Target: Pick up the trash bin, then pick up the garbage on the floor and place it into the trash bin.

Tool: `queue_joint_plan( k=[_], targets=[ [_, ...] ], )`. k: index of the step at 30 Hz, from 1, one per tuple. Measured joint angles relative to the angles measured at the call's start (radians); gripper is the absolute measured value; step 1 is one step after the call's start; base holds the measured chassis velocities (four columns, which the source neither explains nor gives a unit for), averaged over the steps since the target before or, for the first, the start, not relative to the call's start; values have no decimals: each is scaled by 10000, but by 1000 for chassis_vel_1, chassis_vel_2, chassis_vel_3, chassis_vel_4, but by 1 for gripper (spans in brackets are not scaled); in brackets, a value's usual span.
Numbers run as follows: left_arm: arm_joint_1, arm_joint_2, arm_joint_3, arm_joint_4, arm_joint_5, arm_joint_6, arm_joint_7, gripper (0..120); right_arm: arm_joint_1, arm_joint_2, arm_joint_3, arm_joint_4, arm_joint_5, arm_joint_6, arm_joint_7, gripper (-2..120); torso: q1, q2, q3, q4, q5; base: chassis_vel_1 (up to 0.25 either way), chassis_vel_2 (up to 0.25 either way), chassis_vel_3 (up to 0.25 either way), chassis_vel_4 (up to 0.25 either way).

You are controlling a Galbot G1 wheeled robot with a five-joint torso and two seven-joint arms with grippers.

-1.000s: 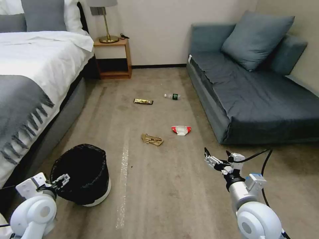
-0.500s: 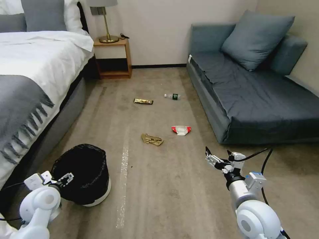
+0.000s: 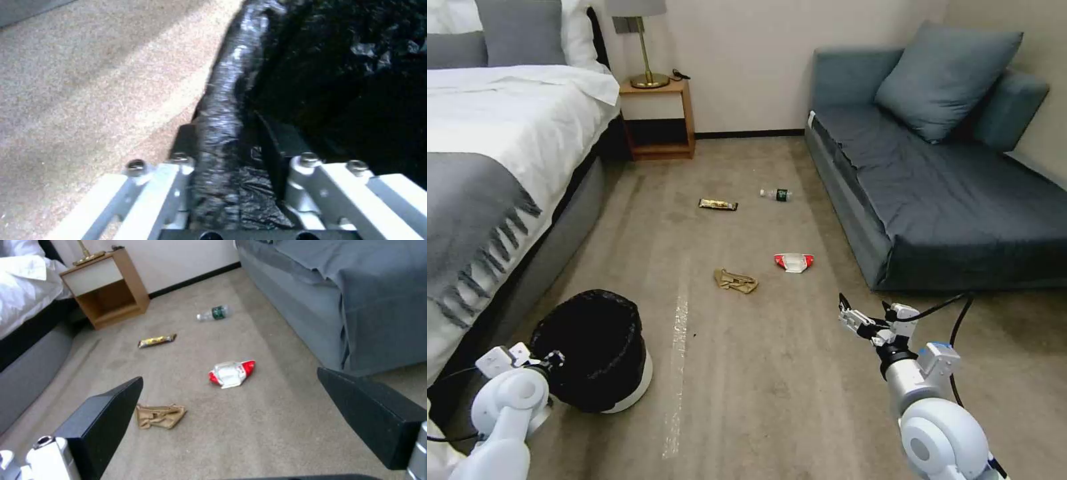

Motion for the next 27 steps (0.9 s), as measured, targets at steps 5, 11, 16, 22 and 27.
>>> queue_joint_plan(
  k=[5,11,16,22,27],
  targets=[
    [102,-38,-46,0,390,-295,321,11,62,-25,2,6,91,-31,25,100,0,0,2,-3,-15,0,0,0,0],
    [293,-81,-63,-337,889,-562,507,6,75,-46,5,30,128,-40,31,100,1,-5,7,-12,-33,0,0,0,0],
    [515,-43,-126,-880,1672,-770,642,3,61,-23,6,38,128,-40,33,100,1,-5,7,-14,-19,0,0,0,0],
    [701,6,-189,-1324,2339,-911,822,3,47,4,-1,118,199,-40,33,100,1,-5,5,-5,-14,0,0,0,0],
    [910,1,-203,-1689,3270,-1186,1095,3,-5,6,16,206,309,-35,-22,100,1,-5,4,-6,-7,0,0,0,0]
  ],
)
